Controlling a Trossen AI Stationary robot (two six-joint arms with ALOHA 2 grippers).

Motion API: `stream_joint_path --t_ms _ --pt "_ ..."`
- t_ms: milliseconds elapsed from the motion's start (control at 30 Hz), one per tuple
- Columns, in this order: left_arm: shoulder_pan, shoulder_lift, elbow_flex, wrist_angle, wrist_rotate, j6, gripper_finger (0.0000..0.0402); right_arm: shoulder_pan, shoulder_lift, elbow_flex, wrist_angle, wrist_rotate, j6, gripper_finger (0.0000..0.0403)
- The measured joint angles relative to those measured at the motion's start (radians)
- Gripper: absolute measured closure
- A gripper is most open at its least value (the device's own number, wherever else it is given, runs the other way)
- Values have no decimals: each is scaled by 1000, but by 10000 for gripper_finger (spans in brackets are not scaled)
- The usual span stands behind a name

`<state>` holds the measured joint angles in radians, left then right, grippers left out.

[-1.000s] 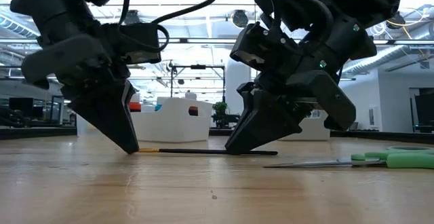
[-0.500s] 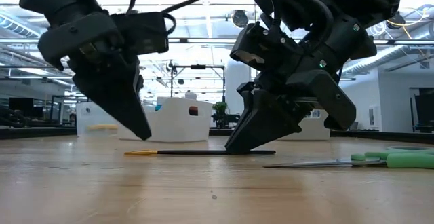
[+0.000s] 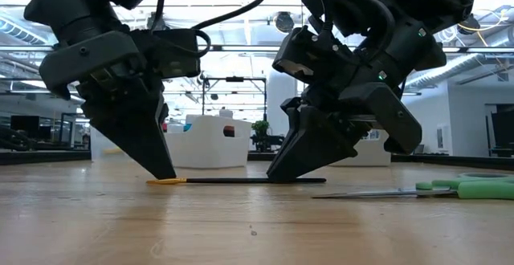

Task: Pick & Place Paint Supplies
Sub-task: Put the gold and black paintbrush into the gray bin

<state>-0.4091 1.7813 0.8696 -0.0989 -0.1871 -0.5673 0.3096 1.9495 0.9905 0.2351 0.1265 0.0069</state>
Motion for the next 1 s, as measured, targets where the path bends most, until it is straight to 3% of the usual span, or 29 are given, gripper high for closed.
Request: stream_joint_path --t_ms 300,667,1000 --pt "-1 0 0 27 10 6 387 0 0 0 39 -1 12 381" --pt "-23 -90 0 24 -13 30 397 0 2 -1 92 2 12 275" --pt "-40 -76 1 16 -31 -19 393 8 -42 -1 112 2 10 218"
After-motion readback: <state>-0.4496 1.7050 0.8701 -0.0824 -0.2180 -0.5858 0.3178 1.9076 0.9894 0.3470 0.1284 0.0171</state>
